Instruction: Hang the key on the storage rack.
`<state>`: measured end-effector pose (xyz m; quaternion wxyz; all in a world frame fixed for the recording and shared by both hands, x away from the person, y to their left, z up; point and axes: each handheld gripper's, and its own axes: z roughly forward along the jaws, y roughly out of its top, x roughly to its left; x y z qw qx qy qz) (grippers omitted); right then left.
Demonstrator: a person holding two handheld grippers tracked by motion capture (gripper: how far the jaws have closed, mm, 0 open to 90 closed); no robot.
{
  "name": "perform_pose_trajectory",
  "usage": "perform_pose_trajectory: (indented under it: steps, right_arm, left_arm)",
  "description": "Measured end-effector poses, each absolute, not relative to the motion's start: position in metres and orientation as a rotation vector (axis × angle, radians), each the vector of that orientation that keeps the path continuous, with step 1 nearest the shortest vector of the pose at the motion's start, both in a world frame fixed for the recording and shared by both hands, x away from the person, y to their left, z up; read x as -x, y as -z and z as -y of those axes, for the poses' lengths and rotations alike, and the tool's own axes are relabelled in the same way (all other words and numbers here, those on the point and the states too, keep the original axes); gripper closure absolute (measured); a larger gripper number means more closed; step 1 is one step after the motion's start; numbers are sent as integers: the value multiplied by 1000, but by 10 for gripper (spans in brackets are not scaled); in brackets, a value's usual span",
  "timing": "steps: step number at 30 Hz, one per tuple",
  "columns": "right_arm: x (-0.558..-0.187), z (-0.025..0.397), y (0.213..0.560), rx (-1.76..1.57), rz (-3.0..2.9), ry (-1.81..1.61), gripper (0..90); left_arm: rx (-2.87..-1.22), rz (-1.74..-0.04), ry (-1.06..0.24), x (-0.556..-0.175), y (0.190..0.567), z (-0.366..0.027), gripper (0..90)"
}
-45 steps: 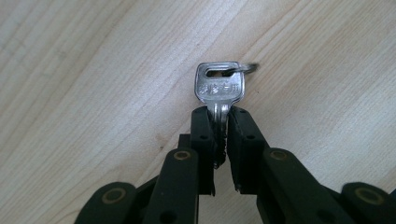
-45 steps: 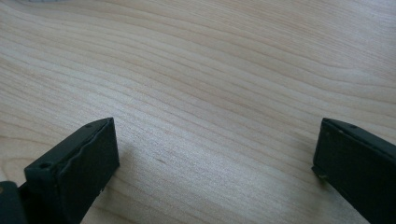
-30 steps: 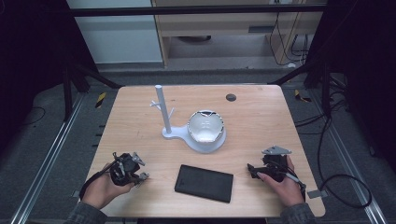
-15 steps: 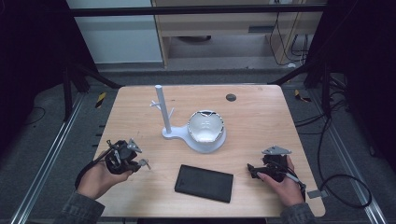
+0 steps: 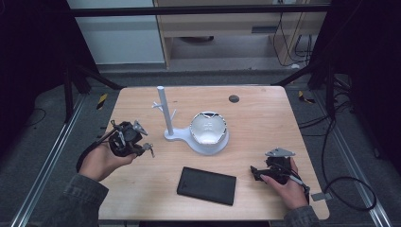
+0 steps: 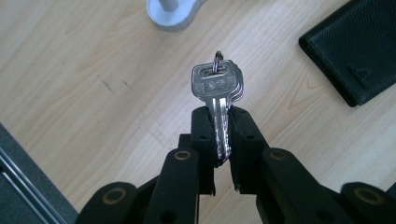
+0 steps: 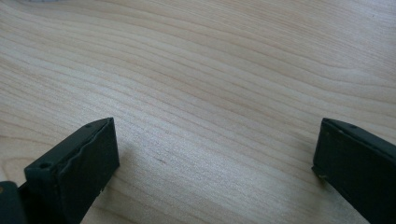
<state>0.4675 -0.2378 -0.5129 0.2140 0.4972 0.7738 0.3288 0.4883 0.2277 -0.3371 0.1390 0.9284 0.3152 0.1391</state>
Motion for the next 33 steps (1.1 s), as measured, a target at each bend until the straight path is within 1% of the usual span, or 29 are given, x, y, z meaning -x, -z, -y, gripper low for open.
perform_pose_trajectory:
  steps: [19,23,33]
  right_arm:
    - [-467,238,513,-1380,-2148,-910,3]
    - [-467,238,513,-1379,-2148,-912,3]
    - [-467,238,513,-1375,-2150,-911,3]
  left_arm:
    - [-2591,-955,-515,-521,262,-223,810]
    - [-2579,-967,-516,-528,255,-224,810]
    - [-2587,-971,-503,-538,254,-221,810]
